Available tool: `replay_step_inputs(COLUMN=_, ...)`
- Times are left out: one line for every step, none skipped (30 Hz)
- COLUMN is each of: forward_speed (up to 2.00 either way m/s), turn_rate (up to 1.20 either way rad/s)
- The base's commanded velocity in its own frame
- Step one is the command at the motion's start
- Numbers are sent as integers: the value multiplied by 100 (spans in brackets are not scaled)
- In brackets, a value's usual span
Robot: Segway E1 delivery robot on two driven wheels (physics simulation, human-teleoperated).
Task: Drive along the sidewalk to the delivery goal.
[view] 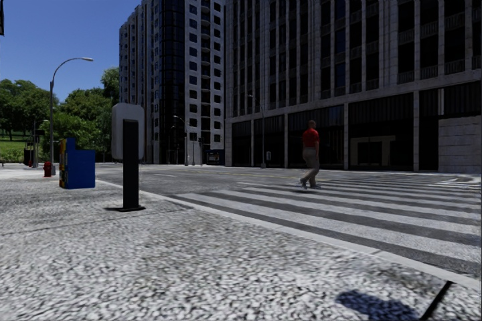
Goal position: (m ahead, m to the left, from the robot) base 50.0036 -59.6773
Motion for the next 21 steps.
replay_step_inputs(forward_speed=134, turn_rate=0)
replay_step_inputs(forward_speed=134, turn_rate=0)
replay_step_inputs(forward_speed=134, turn_rate=0)
replay_step_inputs(forward_speed=134, turn_rate=0)
replay_step_inputs(forward_speed=134, turn_rate=0)
replay_step_inputs(forward_speed=134, turn_rate=0)
replay_step_inputs(forward_speed=134, turn_rate=0)
replay_step_inputs(forward_speed=134, turn_rate=0)
replay_step_inputs(forward_speed=134, turn_rate=0)
replay_step_inputs(forward_speed=134, turn_rate=0)
replay_step_inputs(forward_speed=134, turn_rate=0)
replay_step_inputs(forward_speed=134, turn_rate=0)
replay_step_inputs(forward_speed=134, turn_rate=0)
replay_step_inputs(forward_speed=134, turn_rate=0)
replay_step_inputs(forward_speed=134, turn_rate=0)
replay_step_inputs(forward_speed=134, turn_rate=0)
replay_step_inputs(forward_speed=134, turn_rate=0)
replay_step_inputs(forward_speed=134, turn_rate=0)
replay_step_inputs(forward_speed=134, turn_rate=0)
replay_step_inputs(forward_speed=134, turn_rate=0)
replay_step_inputs(forward_speed=134, turn_rate=0)
